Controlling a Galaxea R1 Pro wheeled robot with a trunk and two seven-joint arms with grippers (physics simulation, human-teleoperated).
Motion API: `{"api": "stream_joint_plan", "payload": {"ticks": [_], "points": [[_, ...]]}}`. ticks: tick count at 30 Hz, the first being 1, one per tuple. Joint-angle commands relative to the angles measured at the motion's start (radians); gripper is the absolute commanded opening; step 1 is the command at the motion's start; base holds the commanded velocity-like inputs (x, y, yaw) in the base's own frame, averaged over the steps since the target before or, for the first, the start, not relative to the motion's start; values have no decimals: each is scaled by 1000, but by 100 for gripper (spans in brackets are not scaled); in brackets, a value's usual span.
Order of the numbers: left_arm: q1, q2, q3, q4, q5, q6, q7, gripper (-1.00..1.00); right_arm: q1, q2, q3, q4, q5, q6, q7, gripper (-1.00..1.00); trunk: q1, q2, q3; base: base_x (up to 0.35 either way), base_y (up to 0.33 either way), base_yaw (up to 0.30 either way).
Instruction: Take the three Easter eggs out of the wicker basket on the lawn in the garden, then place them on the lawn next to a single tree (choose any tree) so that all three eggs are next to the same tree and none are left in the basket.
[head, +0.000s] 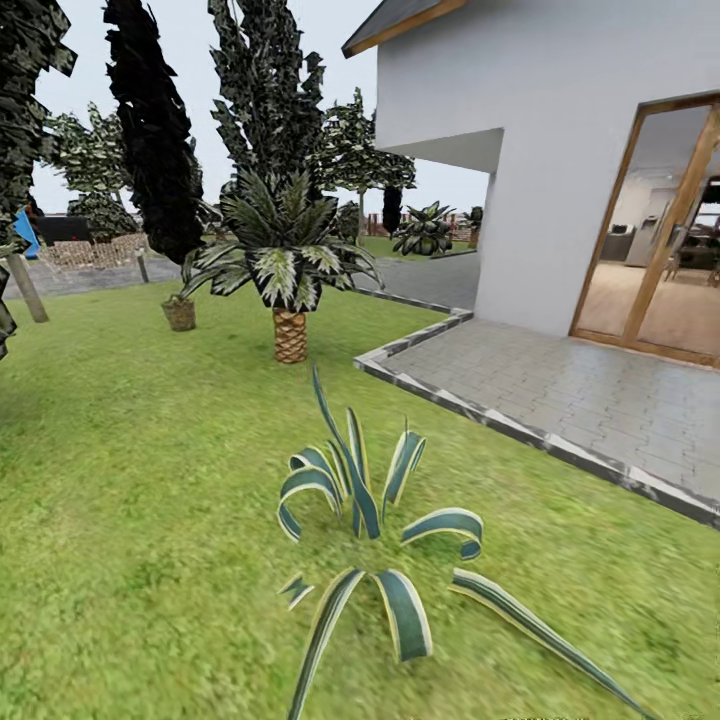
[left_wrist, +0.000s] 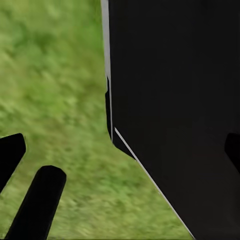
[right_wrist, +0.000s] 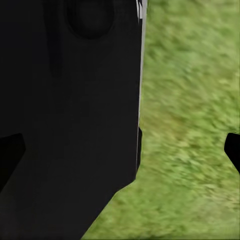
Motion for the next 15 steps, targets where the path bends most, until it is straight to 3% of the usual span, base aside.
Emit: {"api": "stream_joint_plan", "payload": {"ticks": [1, 10, 15], "points": [[1, 0, 0, -2, -1, 0, 0, 100, 0, 0, 0, -1, 0, -2, 0, 100, 0, 0, -1, 125, 281, -257], [1, 0, 0, -2, -1, 0, 0, 100, 0, 0, 0, -1, 0, -1, 0, 100, 0, 0, -1, 125, 281, -55], [1, 0, 0, -2, -1, 0, 0, 100, 0, 0, 0, -1, -1, -1, 0, 100, 0, 0, -1, 125, 281, -175]]}}
